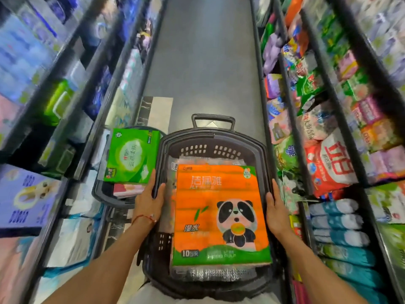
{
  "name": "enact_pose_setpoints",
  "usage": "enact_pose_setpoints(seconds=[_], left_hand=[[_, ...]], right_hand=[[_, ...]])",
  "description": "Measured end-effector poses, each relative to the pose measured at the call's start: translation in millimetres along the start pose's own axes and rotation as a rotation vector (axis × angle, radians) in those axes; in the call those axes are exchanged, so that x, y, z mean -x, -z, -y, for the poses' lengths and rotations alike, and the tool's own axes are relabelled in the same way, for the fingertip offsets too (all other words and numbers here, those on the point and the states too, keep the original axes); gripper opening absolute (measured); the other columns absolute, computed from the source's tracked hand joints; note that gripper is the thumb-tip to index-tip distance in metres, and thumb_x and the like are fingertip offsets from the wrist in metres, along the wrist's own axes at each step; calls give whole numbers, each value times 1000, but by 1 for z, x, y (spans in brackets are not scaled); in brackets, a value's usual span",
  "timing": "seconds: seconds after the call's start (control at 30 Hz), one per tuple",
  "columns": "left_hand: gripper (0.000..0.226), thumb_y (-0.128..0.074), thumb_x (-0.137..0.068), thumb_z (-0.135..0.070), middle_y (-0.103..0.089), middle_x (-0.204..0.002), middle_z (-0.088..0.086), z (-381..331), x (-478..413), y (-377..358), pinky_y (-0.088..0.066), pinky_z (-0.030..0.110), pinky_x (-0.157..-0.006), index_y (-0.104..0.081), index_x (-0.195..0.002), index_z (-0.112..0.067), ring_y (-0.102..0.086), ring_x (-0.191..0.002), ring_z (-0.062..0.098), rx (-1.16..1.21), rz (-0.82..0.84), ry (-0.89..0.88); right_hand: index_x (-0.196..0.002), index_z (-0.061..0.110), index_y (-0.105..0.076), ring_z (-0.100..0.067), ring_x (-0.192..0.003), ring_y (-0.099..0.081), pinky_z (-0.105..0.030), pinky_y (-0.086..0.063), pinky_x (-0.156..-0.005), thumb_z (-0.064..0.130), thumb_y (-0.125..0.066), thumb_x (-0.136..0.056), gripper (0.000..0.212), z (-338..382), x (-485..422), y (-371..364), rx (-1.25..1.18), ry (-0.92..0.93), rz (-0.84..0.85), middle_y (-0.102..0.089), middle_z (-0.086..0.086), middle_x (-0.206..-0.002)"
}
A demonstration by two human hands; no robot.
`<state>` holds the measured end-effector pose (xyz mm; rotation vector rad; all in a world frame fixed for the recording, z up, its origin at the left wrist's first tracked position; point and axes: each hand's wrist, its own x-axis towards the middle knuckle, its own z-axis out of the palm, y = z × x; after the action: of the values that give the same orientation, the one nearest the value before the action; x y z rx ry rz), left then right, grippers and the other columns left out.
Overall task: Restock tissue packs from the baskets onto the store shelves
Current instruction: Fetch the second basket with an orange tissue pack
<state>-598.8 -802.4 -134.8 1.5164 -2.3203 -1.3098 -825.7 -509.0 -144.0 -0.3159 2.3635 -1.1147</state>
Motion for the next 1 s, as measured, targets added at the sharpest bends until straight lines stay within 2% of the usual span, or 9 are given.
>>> enact_pose_setpoints(seconds=[0.13,0.27,0.33,0.47,0.53,0.67,0.8,0.9,1.0], left_hand=[[64,-50,-105,-45,-39,-161,10,-20,-79,-2,-33,46,-118,-20,-161,-41,-41,-144,39,29,-22,-31],[64,-48,-104,-51,-46,-157,12,-50,-154,6,-39,51,-115,-16,-159,-49,-47,-137,44,-8,26,-21],[65,-47,-104,-52,-47,-156,13,-60,-182,11,-41,48,-114,-14,-160,-49,-49,-135,44,-15,50,9],[68,-44,-106,-49,-35,-163,11,-66,-232,14,-36,46,-118,-2,-160,-48,-44,-140,43,-50,203,66],[69,-42,-107,-47,-36,-162,14,-63,-249,4,-38,45,-116,2,-160,-46,-46,-138,45,-92,250,101],[69,-41,-107,-46,-48,-151,25,-50,-271,-24,-44,44,-107,2,-161,-45,-53,-129,47,-154,258,169],[69,-42,-106,-49,-41,-158,20,-35,-299,-50,-41,48,-114,2,-159,-50,-48,-135,49,-209,278,207],[69,-43,-108,-43,-38,-159,23,-20,-320,-80,-39,43,-111,1,-161,-44,-46,-136,49,-221,301,227],[72,-41,-108,-42,-51,-146,32,8,-341,-116,-47,42,-97,8,-160,-42,-58,-119,52,-266,366,230]], right_hand=[[-169,29,-18,-24,-148,-41,-34,-32,-115,35,-32,-115,56,36,-66,-9,50,-11,-43,-38,3,-166],[-169,36,-12,-28,-151,-42,-42,-37,-120,39,-30,-116,56,67,-128,-16,68,-40,-49,-30,8,-171],[-169,37,-11,-25,-156,-35,-39,-31,-124,39,-30,-116,57,82,-151,-20,66,-44,-21,-28,13,-169],[-168,40,-17,-40,-139,-52,-48,-43,-113,37,-33,-116,55,92,-197,-37,69,-159,-31,-51,-13,-159],[-166,46,-18,-42,-132,-58,-50,-47,-107,37,-34,-116,54,84,-213,-48,83,-209,-35,-56,-17,-154],[-169,37,-20,-31,-151,-41,-44,-32,-122,32,-34,-116,54,59,-240,-64,66,-289,17,-41,-4,-167],[-168,26,-26,-28,-154,-36,-42,-28,-123,34,-33,-116,53,25,-274,-82,111,-398,70,-39,-3,-168],[-141,11,-51,-37,-132,-54,-43,-39,-98,35,-32,-116,40,-8,-299,-98,155,-496,118,-62,-6,-130],[-107,8,-47,-32,-98,-54,-37,-30,-81,34,-31,-116,32,-46,-323,-114,197,-553,179,-53,-3,-91]])
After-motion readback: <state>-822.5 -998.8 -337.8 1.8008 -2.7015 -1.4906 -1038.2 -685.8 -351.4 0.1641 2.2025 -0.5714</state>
